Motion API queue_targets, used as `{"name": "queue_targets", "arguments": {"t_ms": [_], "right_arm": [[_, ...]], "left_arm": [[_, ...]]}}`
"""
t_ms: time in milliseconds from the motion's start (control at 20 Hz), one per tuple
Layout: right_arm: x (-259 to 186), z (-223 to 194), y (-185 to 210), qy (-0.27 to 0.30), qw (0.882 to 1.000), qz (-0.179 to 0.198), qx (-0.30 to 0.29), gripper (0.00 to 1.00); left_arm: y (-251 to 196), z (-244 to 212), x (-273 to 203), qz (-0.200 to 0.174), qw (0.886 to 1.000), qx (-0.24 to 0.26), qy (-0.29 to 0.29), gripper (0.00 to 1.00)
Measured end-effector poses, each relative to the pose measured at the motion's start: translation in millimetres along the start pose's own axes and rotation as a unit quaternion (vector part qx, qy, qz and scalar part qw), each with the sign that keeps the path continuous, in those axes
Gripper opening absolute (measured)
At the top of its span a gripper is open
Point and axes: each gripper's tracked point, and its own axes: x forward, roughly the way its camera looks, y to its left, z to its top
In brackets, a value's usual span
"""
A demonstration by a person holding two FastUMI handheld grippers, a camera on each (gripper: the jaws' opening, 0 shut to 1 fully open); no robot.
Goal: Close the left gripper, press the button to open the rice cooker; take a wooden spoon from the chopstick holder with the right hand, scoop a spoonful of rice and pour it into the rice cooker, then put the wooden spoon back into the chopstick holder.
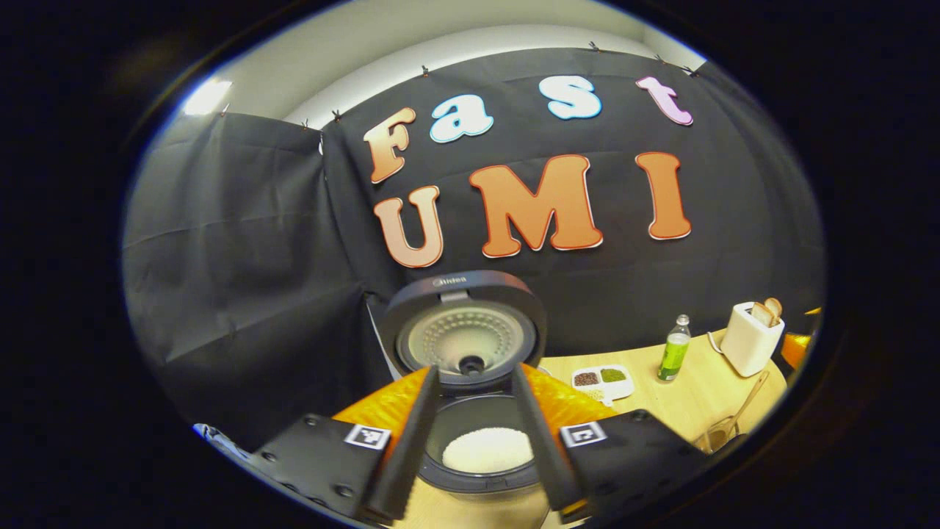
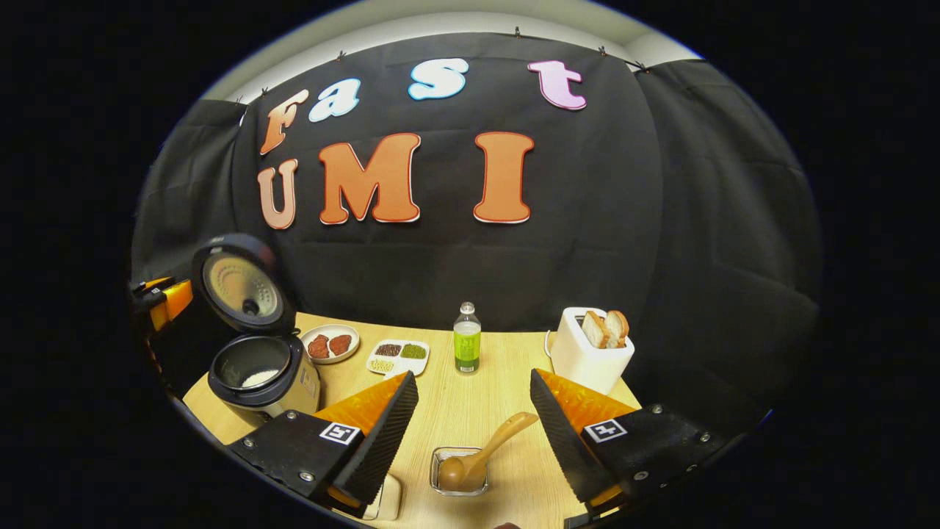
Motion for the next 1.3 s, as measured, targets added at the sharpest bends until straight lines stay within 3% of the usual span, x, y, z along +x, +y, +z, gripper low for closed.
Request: {"name": "queue_targets", "arguments": {"t_ms": [200,350,500,650,750,850,950,1000,1100,1150,1300], "right_arm": [[9,-23,-5,0.030,1.000,-0.002,0.006,0.95],[19,-43,-16,0.057,0.998,-0.016,0.015,0.95],[31,-71,-22,0.095,0.995,-0.014,0.041,0.95],[48,-102,-29,0.130,0.990,-0.009,0.055,0.95],[59,-120,-28,0.155,0.986,-0.002,0.062,0.94],[71,-127,-28,0.168,0.983,0.005,0.070,0.93],[79,-134,-27,0.179,0.981,0.013,0.079,0.91],[83,-139,-27,0.187,0.978,0.015,0.088,0.89],[89,-148,-24,0.203,0.973,0.024,0.108,0.87],[91,-151,-20,0.208,0.971,0.029,0.117,0.87],[96,-156,-12,0.221,0.967,0.037,0.125,0.75]], "left_arm": [[8,13,-18,0.011,1.000,0.008,-0.025,1.00],[11,14,-34,0.019,0.999,0.006,-0.034,1.00],[11,16,-49,0.025,0.999,0.004,-0.039,0.92],[8,18,-64,0.032,0.999,0.016,-0.041,0.92],[4,14,-74,0.037,0.998,0.021,-0.037,0.99],[0,11,-83,0.042,0.998,0.024,-0.030,1.00],[-8,7,-92,0.043,0.999,0.025,-0.022,0.92],[-14,5,-95,0.041,0.999,0.026,-0.018,1.00],[-19,3,-103,0.042,0.999,0.030,-0.013,1.00],[-20,3,-107,0.045,0.998,0.032,-0.013,0.92],[-20,1,-117,0.051,0.998,0.037,-0.013,0.96]]}}
